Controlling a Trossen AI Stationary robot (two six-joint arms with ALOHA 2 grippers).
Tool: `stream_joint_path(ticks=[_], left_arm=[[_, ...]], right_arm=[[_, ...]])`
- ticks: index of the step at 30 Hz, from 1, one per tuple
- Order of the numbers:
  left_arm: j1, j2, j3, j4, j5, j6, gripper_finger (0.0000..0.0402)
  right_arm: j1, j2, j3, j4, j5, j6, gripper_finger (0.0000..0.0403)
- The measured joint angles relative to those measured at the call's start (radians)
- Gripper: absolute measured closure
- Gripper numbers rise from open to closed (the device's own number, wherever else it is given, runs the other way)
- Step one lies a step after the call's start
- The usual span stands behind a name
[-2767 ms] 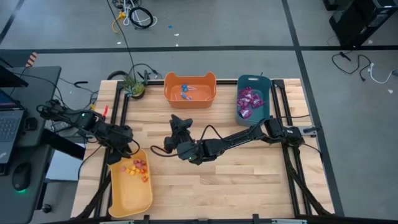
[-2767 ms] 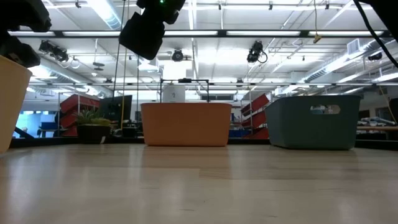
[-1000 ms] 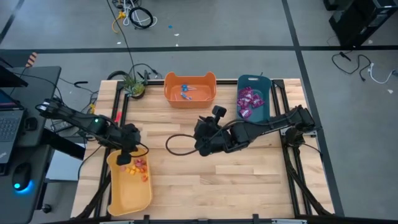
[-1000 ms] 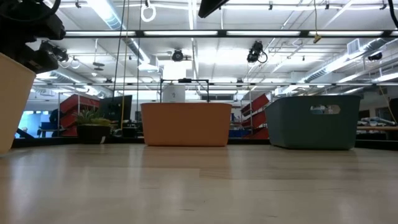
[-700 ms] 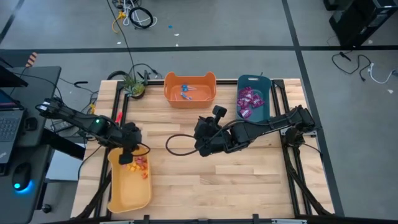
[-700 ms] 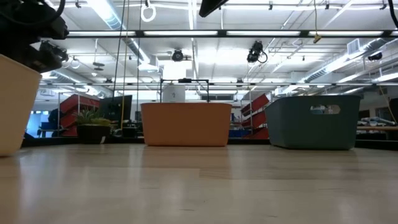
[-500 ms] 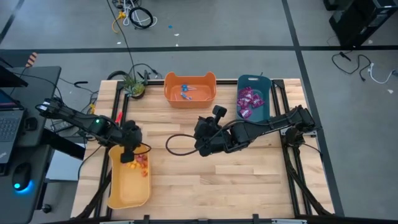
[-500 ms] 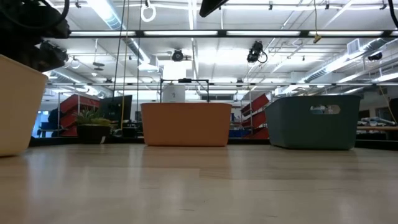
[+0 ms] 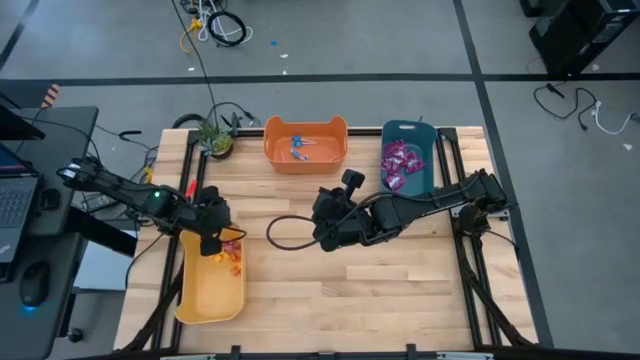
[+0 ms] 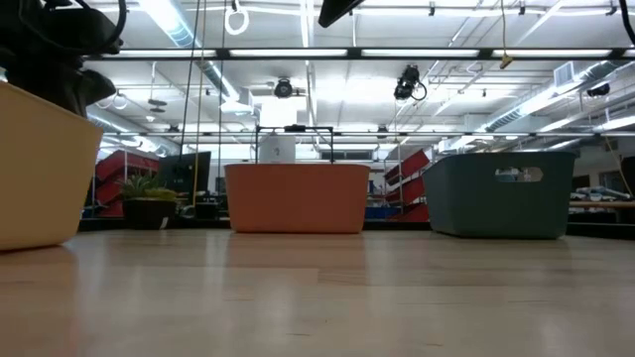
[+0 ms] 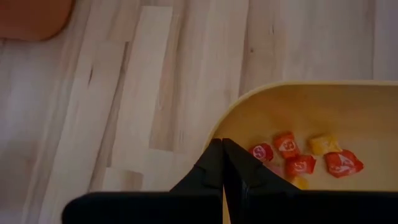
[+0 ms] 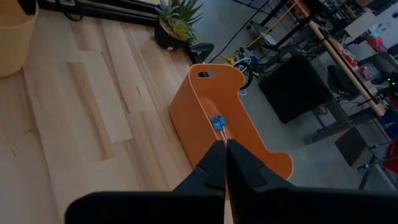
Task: Sort candy
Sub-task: Move the orange bin to the left center
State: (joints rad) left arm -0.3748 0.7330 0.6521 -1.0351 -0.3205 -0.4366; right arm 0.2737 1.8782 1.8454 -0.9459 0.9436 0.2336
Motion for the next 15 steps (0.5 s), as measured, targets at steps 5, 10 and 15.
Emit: stream_joint_path(ticks=[5,10,15], left_arm=[[0.0,0.0,0.0,0.028,-0.04,-0.009,0.0401],[0.0,0.0,0.021,0.078,-0.019,-0.009,0.0401],[0.0,0.0,0.082,0.083,0.161,-0.038,0.0401]], right_arm=[[0.0,0.0,0.0,0.0,0.0,0.0,0.0402],[0.0,0.0,0.0,-0.001,0.0,0.0,0.0402],[0.0,0.0,0.0,-0.012,0.0,0.005,0.0402]])
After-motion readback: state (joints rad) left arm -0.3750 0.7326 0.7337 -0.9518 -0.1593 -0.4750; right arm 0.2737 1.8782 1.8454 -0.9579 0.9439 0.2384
